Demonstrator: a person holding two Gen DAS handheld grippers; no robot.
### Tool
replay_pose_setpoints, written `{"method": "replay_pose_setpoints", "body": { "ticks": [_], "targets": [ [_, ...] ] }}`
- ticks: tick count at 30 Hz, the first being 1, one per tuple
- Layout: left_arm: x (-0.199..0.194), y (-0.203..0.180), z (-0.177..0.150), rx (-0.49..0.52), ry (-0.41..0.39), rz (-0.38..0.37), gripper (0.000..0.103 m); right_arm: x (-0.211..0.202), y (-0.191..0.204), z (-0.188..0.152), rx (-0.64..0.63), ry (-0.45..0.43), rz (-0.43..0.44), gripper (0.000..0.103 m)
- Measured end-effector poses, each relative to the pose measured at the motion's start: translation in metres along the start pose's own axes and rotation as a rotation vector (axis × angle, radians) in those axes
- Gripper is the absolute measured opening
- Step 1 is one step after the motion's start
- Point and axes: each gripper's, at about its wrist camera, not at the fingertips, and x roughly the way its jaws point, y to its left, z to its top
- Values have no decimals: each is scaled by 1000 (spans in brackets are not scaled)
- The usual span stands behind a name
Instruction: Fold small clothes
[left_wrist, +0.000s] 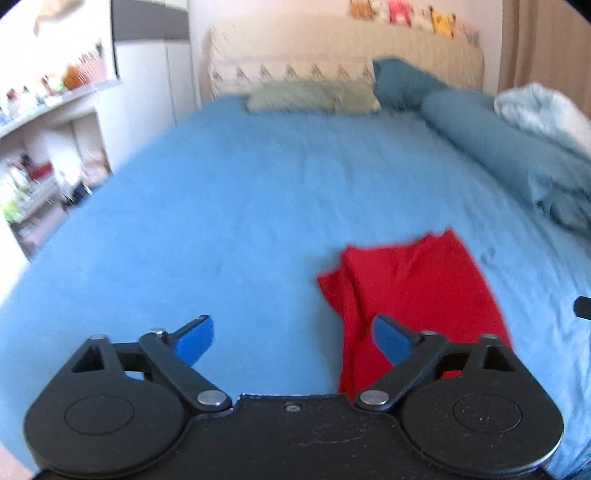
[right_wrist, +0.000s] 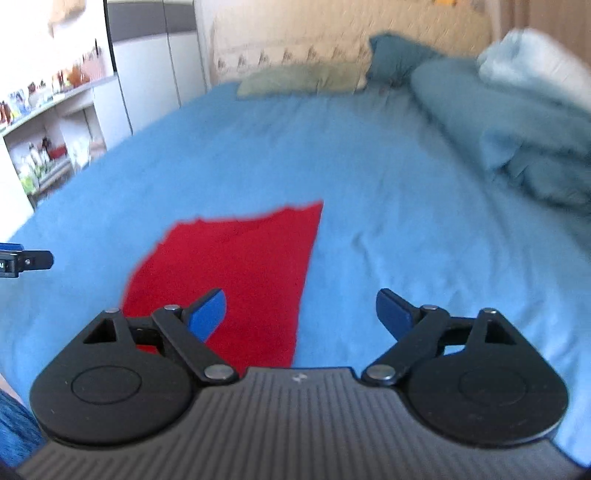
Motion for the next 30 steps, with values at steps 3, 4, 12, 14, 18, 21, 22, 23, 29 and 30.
{"method": "replay_pose_setpoints", "body": {
  "ticks": [3,4,12,14,18,21,22,23,29,30],
  "targets": [
    [-47,-5,2,14,-58,36,103,-54,11,12,30,-60,-29,103],
    [-60,-8,1,24,-68,47,103,-70,15,13,33,-70,-35,103],
    [-124,-28,-41,53,-47,-15,103,-142,59,-8,1,13,-130,103],
    [-132,-35,-53,73,-28,-21,103,-147,66,-22,8,39,-137,103],
    [-136,-41,-73,88,-10,-18,103,-151,71,-48,14,89,-158,103],
    [-137,-40,-82,81,1,-18,103,-153,70,-65,59,125,-158,103],
    [-138,-40,-86,82,6,-23,103,-154,70,-69,72,132,-157,103],
    [-138,-40,-89,87,11,-30,103,-154,69,-73,83,140,-159,103],
    [-139,-36,-102,76,27,-36,103,-155,72,-85,66,161,-180,103],
    [-140,-35,-102,73,27,-34,103,-155,73,-86,64,163,-183,103]
  ]
}}
